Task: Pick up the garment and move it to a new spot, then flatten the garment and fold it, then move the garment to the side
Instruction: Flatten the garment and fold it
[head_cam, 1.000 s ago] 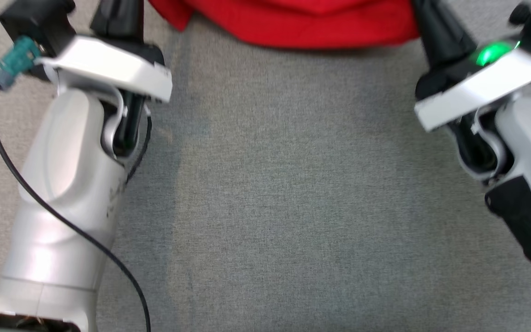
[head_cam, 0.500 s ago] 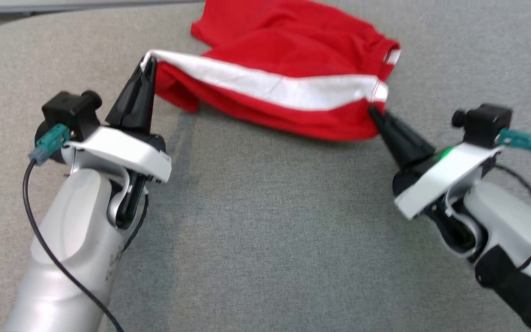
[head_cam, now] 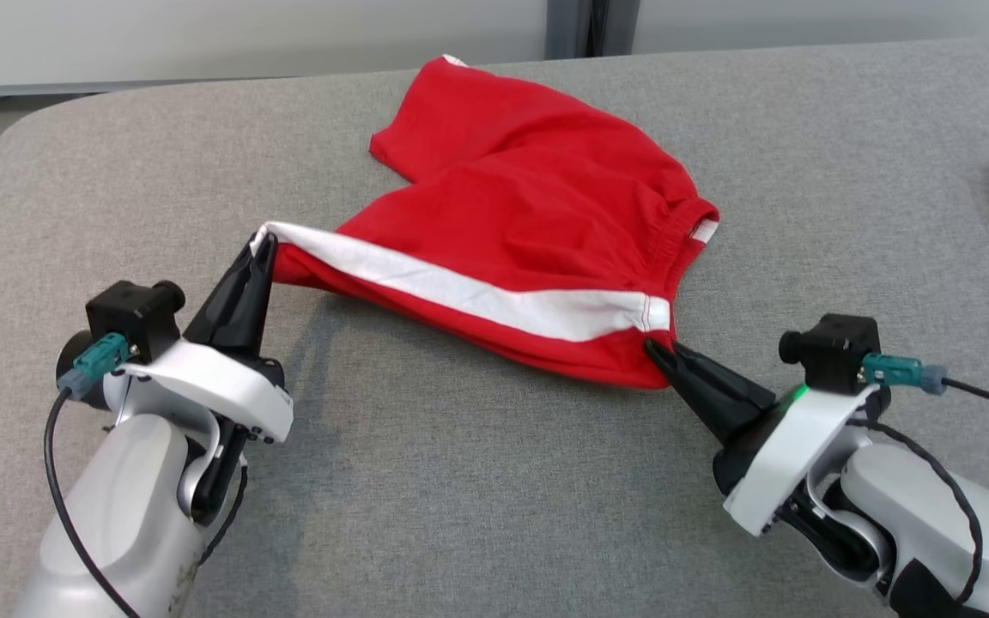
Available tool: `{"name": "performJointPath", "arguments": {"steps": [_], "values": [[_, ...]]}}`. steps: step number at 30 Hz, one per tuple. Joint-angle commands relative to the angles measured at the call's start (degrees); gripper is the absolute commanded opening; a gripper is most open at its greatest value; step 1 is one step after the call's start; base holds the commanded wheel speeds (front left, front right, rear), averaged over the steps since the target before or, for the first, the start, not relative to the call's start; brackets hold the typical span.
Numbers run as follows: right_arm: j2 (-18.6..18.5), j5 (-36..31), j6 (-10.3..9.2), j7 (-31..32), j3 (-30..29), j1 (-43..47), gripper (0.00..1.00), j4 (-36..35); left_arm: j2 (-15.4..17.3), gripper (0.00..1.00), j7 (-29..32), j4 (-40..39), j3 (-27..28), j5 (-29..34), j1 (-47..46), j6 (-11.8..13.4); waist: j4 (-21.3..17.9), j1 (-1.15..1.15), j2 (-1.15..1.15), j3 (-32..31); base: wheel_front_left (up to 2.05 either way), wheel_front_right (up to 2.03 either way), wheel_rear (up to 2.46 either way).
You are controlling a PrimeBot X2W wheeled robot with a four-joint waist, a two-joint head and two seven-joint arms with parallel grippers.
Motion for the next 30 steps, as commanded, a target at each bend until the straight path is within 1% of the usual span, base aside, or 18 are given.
{"name": "performJointPath", "arguments": {"steps": [1, 5, 7, 10, 13, 20, 24, 30], "values": [[-0.69, -0.41, 0.00, -0.04, 0.97, 1.13, 0.00, 0.07, 0.56, 0.00, -0.14, -0.50, 0.20, -0.54, 1.38, -0.09, 0.10, 0.00, 0.00, -0.69, 0.00, 0.00, 0.00], [-1.76, -2.24, 0.00, -0.04, 4.20, 1.73, 0.00, 0.39, 1.47, 0.00, -0.15, -1.57, -0.36, 0.04, 3.60, -0.09, 0.33, 0.00, 0.00, -1.72, 0.00, 0.00, 0.00], [-1.91, -2.80, 0.00, -0.05, 4.77, 2.05, 0.00, 0.43, 1.65, 0.00, -0.14, -1.99, -0.60, 0.10, 4.15, -0.09, 0.42, 0.00, 0.00, -2.02, 0.00, 0.00, 0.00], [-2.21, -4.34, 0.00, -0.05, 6.61, 2.93, 0.00, 0.36, 2.83, 0.00, -0.14, -3.32, -1.53, 0.76, 6.06, -0.09, 0.75, 0.00, 0.00, -2.90, 0.00, 0.00, 0.00], [-2.56, -5.97, 0.00, -0.05, 7.97, 3.86, 0.00, 0.05, 3.86, 0.00, -0.14, -5.17, -3.34, 1.21, 7.95, -0.09, 1.13, 0.00, 0.00, -3.72, 0.00, 0.00, 0.00], [-4.00, -8.62, 0.00, -0.05, 10.15, 6.50, 0.00, -0.74, 7.45, 0.00, -0.14, -8.41, -8.07, 3.76, 11.78, -0.09, 1.87, 0.00, 0.00, -5.43, 0.00, 0.00, 0.00], [-4.77, -9.16, 0.00, -0.05, 10.78, 7.98, 0.00, -0.94, 9.21, 0.00, -0.15, -9.96, -9.96, 5.66, 13.86, -0.08, 1.98, 0.00, 0.00, -6.43, 0.00, 0.00, 0.00], [-5.72, -6.73, 0.00, -0.05, 10.65, 10.40, 0.00, -1.07, 11.83, 0.00, -0.14, -12.30, -11.61, 8.91, 17.34, -0.08, 2.15, 0.00, 0.00, -7.97, 0.00, 0.00, 0.00]]}}
